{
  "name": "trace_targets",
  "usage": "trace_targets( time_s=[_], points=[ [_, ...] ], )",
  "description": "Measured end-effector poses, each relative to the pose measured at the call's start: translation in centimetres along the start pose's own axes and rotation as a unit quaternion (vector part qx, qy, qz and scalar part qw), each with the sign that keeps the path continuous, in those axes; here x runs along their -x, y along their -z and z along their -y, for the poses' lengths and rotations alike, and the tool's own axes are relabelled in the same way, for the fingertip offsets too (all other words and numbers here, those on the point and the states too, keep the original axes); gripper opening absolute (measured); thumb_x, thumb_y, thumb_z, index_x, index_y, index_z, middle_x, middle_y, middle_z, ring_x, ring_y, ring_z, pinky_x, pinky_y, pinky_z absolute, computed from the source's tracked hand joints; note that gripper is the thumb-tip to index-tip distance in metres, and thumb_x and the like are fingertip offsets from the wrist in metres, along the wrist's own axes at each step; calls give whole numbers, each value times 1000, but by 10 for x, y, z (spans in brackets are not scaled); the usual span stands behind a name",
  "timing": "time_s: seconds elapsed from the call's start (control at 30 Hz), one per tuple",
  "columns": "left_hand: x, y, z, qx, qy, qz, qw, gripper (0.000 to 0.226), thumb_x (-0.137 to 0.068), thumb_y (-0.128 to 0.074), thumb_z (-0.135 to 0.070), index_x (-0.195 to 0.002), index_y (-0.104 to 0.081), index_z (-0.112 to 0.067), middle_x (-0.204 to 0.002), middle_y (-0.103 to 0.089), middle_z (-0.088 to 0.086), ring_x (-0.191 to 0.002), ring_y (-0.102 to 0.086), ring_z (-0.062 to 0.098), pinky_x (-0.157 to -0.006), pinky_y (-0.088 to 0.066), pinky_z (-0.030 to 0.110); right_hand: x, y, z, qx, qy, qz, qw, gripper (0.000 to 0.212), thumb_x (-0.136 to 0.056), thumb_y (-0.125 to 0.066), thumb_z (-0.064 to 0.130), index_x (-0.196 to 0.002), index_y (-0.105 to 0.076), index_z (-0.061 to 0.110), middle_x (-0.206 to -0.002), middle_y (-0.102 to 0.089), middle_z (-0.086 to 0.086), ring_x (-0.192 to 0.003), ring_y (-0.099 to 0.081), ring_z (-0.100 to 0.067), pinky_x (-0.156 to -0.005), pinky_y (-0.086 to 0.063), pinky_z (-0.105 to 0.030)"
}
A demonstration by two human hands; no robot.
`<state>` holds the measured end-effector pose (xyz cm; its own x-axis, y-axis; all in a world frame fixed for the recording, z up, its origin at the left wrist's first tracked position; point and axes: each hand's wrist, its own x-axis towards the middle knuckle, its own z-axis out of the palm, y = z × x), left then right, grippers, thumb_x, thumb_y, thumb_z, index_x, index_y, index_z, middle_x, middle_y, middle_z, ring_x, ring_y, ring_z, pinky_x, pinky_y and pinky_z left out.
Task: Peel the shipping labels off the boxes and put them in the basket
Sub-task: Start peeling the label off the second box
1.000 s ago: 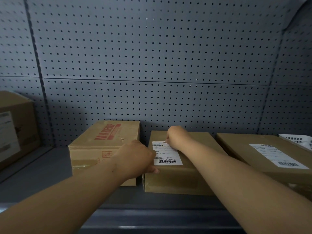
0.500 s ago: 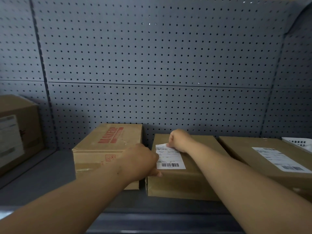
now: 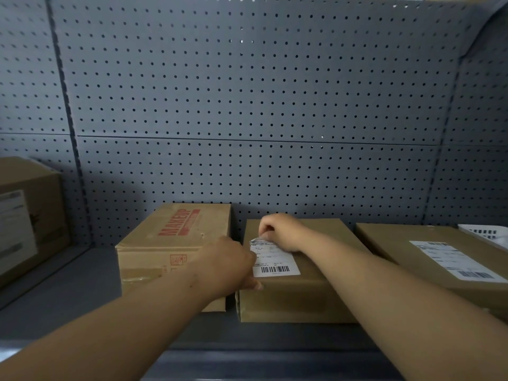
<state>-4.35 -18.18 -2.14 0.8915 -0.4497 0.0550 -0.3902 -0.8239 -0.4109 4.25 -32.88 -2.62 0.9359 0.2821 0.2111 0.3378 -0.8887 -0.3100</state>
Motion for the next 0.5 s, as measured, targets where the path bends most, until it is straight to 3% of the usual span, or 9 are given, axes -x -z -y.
trace_targets(
  time_s=[0.2, 0.3, 0.37, 0.43, 0.5],
  points=[
    [1, 3, -1, -15, -11, -3, 1000, 54, -89, -43, -58, -117, -55, -13, -103, -62, 8, -96, -55, 22, -77, -44, 32, 11, 10, 0, -71, -30, 36, 996, 14, -89, -63, 33, -98, -56, 23, -98, -56, 5, -86, -53, -13, -75, -45, -28],
    [2, 4, -1, -13, -8, 1, 1000, 53, -89, -43, -58, -117, -55, -14, -105, -62, 8, -98, -54, 23, -79, -44, 32, 7, 0, 5, -8, -21, 7, 1000, 46, -87, -66, 33, -127, -49, 19, -106, -58, -3, -93, -53, -18, -76, -42, -28],
    [3, 4, -1, -12, -10, 0, 1000, 53, -90, -43, -57, -118, -55, -14, -106, -62, 9, -100, -54, 24, -78, -43, 32, 5, -4, 6, -13, -9, -1, 1000, 68, -86, -67, 32, -145, -33, 26, -92, -55, -1, -89, -52, -19, -68, -39, -26],
    [3, 4, -2, -12, -10, -4, 1000, 54, -90, -43, -57, -119, -55, -13, -106, -62, 9, -99, -55, 24, -79, -43, 32, 3, -6, 8, 15, 13, -1, 1000, 50, -88, -65, 34, -135, -49, 28, -88, -47, 5, -89, -47, -16, -71, -40, -28],
    [3, 4, -2, -15, -11, -2, 1000, 55, -90, -43, -57, -120, -54, -13, -107, -62, 8, -99, -56, 23, -80, -44, 32, 2, -4, 4, 35, 28, -11, 999, 24, -88, -64, 36, -107, -70, 23, -98, -45, 6, -99, -44, -15, -85, -41, -32]
  ],
)
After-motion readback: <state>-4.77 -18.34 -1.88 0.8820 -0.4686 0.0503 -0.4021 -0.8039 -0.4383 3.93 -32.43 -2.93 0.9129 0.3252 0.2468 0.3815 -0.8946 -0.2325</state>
